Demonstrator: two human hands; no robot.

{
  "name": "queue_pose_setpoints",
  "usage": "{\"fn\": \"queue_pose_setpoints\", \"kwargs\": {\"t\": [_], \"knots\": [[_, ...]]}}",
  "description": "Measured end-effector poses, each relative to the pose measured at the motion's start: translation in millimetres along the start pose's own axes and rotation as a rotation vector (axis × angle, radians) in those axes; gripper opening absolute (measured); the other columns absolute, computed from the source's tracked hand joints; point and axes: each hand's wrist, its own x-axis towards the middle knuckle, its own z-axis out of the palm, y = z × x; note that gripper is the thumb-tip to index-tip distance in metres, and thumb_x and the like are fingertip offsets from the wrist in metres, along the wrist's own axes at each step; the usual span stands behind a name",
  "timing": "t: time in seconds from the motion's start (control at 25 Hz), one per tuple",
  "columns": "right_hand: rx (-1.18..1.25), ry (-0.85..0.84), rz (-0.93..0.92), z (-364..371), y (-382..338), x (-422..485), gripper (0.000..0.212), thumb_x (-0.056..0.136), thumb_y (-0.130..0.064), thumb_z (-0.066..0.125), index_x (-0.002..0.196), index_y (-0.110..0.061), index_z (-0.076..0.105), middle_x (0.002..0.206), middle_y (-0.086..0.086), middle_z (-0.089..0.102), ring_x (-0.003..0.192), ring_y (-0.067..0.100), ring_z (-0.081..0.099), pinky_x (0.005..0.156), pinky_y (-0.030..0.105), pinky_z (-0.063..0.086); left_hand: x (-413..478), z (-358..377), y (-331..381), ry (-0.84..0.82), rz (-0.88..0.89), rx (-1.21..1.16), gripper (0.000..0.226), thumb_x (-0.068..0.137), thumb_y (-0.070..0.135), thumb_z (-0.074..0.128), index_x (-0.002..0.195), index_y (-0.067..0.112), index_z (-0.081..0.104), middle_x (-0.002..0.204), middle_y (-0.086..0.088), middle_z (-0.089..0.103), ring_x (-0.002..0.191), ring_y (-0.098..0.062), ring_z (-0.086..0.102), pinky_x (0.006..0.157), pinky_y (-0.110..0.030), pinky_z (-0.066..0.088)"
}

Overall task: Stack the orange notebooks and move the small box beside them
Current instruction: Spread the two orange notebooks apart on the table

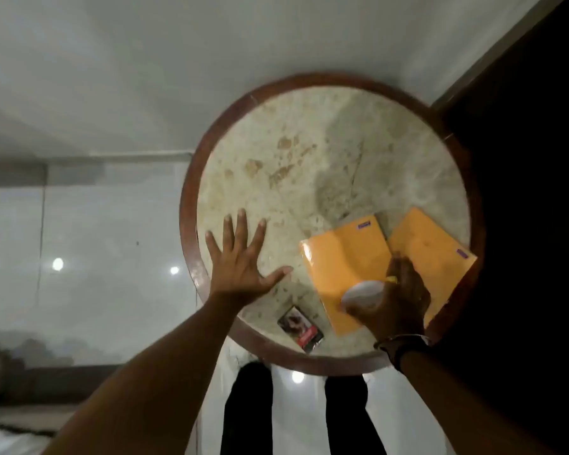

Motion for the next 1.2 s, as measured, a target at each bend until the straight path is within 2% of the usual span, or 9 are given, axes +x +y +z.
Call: {"fn": "queue_pose_setpoints", "kwargs": {"t": [0.28,0.4,0.52,0.56,0.64,0.72,0.96,1.12,1.2], "knots": [[0.149,-0.008,0.175,-5,-11,20,0.134,0.035,-0.054,0.091,0.145,-0.015,0.024,0.135,0.018,0.042,0.123,0.040,0.041,0.101,0.056,0.042,4,-1,0,0.048,0.025,0.083,0.114,0.076,0.096,0.040,0.164,0.028,0.013,0.173,-0.015,-0.005,0.158,-0.041,-0.005,0.118,-0.075,-0.002],[0.671,-0.019,0.257,-23,-10,39,0.088,0.053,-0.041,0.087,0.126,-0.007,0.051,0.118,0.020,0.063,0.103,0.034,0.062,0.089,0.052,0.054,5,-3,0,0.059,0.030,0.064,0.114,0.076,0.096,0.037,0.164,0.027,0.017,0.173,-0.015,-0.002,0.158,-0.042,-0.002,0.117,-0.076,0.001],[0.860,-0.016,0.121,-53,-22,57,0.040,0.079,-0.027,0.074,0.109,-0.002,0.063,0.101,0.022,0.069,0.083,0.006,0.068,0.079,0.041,0.053,5,-4,1,0.042,0.027,0.073,0.114,0.075,0.097,0.036,0.164,0.027,0.018,0.173,-0.015,-0.002,0.158,-0.042,-0.002,0.117,-0.076,0.001],[0.933,-0.030,0.070,-62,-29,67,0.033,0.085,-0.023,0.070,0.110,-0.004,0.063,0.106,0.021,0.069,0.090,0.004,0.068,0.083,0.038,0.052,5,-5,0,0.038,0.026,0.069,0.115,0.075,0.097,0.036,0.164,0.027,0.018,0.173,-0.015,-0.002,0.158,-0.041,-0.003,0.117,-0.076,0.001],[1.085,-0.074,0.031,-72,-47,92,0.043,0.085,-0.029,0.068,0.119,-0.003,0.061,0.120,0.019,0.067,0.112,0.022,0.065,0.095,0.039,0.051,5,-5,0,0.034,0.021,0.057,0.116,0.074,0.097,0.037,0.164,0.027,0.018,0.173,-0.015,-0.002,0.158,-0.041,-0.003,0.118,-0.075,0.001],[1.184,-0.131,0.044,-70,-70,120,0.039,0.091,-0.022,0.063,0.125,-0.003,0.059,0.122,0.015,0.065,0.116,0.028,0.061,0.100,0.040,0.049,4,-4,-1,0.034,0.016,0.052,0.116,0.073,0.098,0.038,0.164,0.027,0.019,0.173,-0.014,-0.001,0.158,-0.041,-0.002,0.118,-0.075,0.001],[0.875,-0.057,0.110,-55,-107,168,0.028,0.087,-0.021,0.068,0.101,0.004,0.068,0.100,0.021,0.073,0.085,0.034,0.066,0.079,0.042,0.053,6,-3,-1,0.029,0.017,0.065,0.116,0.074,0.097,0.037,0.164,0.027,0.016,0.173,-0.013,-0.003,0.158,-0.040,-0.002,0.117,-0.074,0.001],[0.634,0.061,0.126,-44,-110,162,0.033,0.081,-0.033,0.073,0.082,-0.003,0.059,0.096,0.016,0.063,0.087,0.035,0.061,0.071,0.041,0.050,5,-3,-1,0.047,0.015,0.052,0.116,0.074,0.097,0.036,0.164,0.026,0.017,0.173,-0.014,-0.001,0.158,-0.039,-0.002,0.117,-0.073,0.000],[0.596,0.121,0.079,-50,-108,157,0.033,0.079,-0.030,0.076,0.098,-0.006,0.062,0.112,0.017,0.056,0.099,0.033,0.057,0.074,0.037,0.046,5,-3,-1,0.056,0.021,0.051,0.115,0.074,0.096,0.036,0.163,0.026,0.018,0.173,-0.014,0.000,0.158,-0.040,-0.001,0.117,-0.073,0.001]]}}
